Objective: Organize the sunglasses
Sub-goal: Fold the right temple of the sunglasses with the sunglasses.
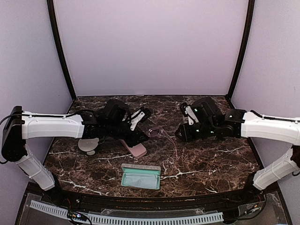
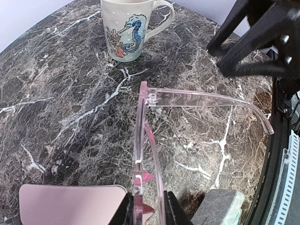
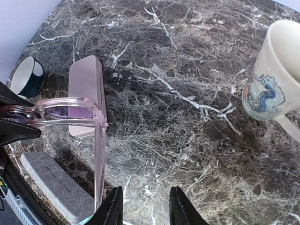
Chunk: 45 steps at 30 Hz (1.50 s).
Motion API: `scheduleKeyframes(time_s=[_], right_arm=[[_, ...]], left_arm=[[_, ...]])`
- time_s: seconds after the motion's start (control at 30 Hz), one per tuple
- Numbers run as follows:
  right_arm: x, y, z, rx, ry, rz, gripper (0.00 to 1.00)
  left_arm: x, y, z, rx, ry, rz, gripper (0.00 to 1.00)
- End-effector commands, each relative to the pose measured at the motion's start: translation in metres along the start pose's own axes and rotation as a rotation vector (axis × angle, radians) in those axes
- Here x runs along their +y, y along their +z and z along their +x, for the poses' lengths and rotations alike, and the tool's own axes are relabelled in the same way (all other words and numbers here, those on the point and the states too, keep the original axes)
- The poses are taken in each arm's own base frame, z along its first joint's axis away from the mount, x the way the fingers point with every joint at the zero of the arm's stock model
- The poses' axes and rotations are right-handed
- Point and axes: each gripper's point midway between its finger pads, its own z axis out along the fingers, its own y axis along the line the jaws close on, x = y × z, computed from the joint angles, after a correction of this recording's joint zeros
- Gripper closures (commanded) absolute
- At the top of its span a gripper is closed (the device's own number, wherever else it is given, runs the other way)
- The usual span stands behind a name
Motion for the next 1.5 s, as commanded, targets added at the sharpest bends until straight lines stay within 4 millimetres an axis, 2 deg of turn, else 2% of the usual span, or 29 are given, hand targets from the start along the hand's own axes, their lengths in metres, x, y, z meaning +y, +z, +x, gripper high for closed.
scheduleKeyframes(time_s=[0.0,0.27,0.5,0.63,0.77,0.9,1.0,1.13,1.23,1.37,1.47], right_arm=[[0.017,0.017,0.014,0.052,-0.006,-0.042,0.66],[0.055,0.031,0.007,0.058,-0.059,-0.084,0.69],[0.071,0.047,0.006,0.065,-0.074,-0.104,0.7],[0.071,0.052,0.007,0.065,-0.085,-0.1,0.69],[0.066,0.042,0.008,0.056,-0.135,-0.094,0.62],[0.053,0.029,0.01,0.038,-0.181,-0.086,0.58],[0.064,0.019,0.01,0.028,-0.199,-0.175,0.54],[0.066,0.013,0.011,0.036,-0.232,-0.199,0.44],[0.062,0.009,0.022,0.073,-0.275,-0.205,0.31],[0.06,-0.007,0.034,0.088,-0.329,-0.254,0.15],[0.065,-0.02,0.042,0.098,-0.379,-0.328,0.08]], left_arm=[[-0.006,-0.013,-0.016,-0.056,-0.017,0.027,0.79],[-0.007,-0.009,-0.019,-0.057,-0.034,0.042,0.79],[-0.012,-0.004,-0.017,-0.054,-0.043,0.073,0.79],[-0.015,-0.003,-0.013,-0.05,-0.042,0.093,0.79],[-0.018,-0.005,-0.011,-0.048,-0.036,0.107,0.79],[-0.03,-0.011,-0.01,-0.062,-0.027,0.174,0.79],[-0.036,-0.014,-0.008,-0.068,-0.024,0.21,0.79],[-0.043,-0.014,-0.003,-0.061,-0.02,0.254,0.79],[-0.048,-0.015,-0.003,-0.059,-0.024,0.283,0.79],[-0.06,-0.023,-0.003,-0.062,-0.011,0.357,0.79],[-0.071,-0.031,-0.001,-0.064,0.006,0.423,0.79]])
